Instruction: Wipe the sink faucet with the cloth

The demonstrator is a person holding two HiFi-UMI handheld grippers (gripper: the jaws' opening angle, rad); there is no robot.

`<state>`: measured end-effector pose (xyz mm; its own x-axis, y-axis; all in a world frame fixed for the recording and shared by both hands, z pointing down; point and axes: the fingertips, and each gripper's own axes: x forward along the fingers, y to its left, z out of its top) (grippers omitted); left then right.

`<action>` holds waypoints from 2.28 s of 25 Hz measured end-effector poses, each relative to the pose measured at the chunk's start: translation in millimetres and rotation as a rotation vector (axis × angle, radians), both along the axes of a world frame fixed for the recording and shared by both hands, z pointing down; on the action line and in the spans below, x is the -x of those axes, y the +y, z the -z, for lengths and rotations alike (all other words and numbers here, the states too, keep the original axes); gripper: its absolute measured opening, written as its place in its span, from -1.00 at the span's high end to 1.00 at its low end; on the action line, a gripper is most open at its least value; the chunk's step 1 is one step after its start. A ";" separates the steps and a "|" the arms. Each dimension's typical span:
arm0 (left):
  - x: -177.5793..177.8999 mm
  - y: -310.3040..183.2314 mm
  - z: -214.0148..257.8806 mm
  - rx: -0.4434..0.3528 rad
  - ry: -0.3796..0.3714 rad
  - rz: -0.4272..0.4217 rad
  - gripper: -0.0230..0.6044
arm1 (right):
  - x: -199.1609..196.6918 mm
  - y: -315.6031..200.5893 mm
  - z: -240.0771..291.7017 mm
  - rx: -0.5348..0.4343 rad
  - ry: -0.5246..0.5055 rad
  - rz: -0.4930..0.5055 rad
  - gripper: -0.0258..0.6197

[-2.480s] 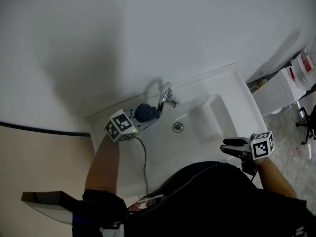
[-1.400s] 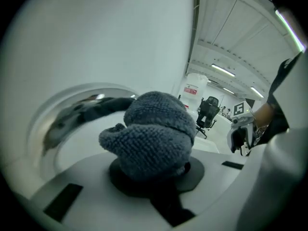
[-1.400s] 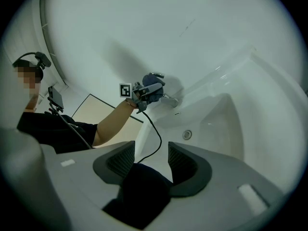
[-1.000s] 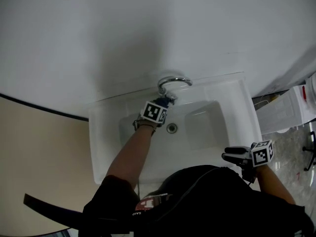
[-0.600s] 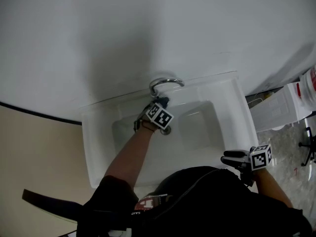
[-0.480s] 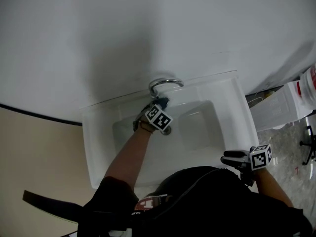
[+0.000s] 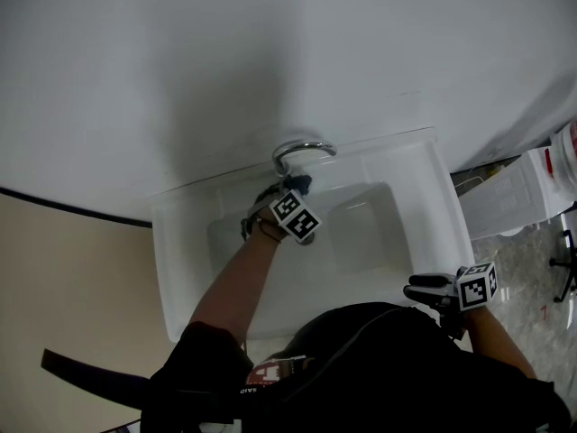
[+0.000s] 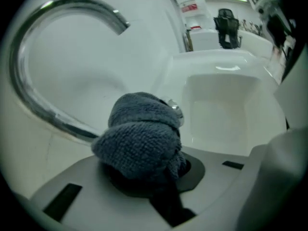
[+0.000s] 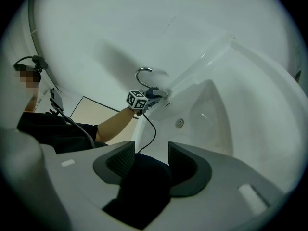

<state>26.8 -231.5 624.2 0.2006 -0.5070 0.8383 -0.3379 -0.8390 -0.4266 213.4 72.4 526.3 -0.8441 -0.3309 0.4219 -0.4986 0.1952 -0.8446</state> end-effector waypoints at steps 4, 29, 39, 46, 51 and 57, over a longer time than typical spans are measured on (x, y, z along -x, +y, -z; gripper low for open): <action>35.7 -5.7 -17.4 -0.014 -0.146 0.138 0.74 | 2.6 -1.4 3.2 -0.014 -0.007 0.003 0.27; -29.1 184.7 106.1 0.162 0.439 -0.274 0.74 | 137.0 -111.8 99.3 -0.488 0.040 0.268 0.27; -32.6 203.9 124.5 0.173 0.600 -0.198 0.72 | 167.9 -108.9 78.5 -0.433 0.070 0.308 0.63; -39.6 196.0 148.8 0.016 0.695 -0.139 0.18 | 166.3 -109.5 77.5 -0.404 0.101 0.295 0.68; -62.8 204.3 154.0 -0.110 0.570 -0.309 -0.03 | 176.1 -95.5 63.6 -0.388 0.161 0.382 0.71; -63.8 205.4 138.3 0.032 0.678 -0.313 0.23 | 161.9 -100.3 61.8 -0.332 0.067 0.285 0.73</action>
<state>90.7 -26.0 485.9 0.8098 -0.3189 0.4925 -0.2615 -0.9476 -0.1836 51.5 -27.9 464.5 -0.8959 -0.2153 0.3885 -0.4365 0.5887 -0.6804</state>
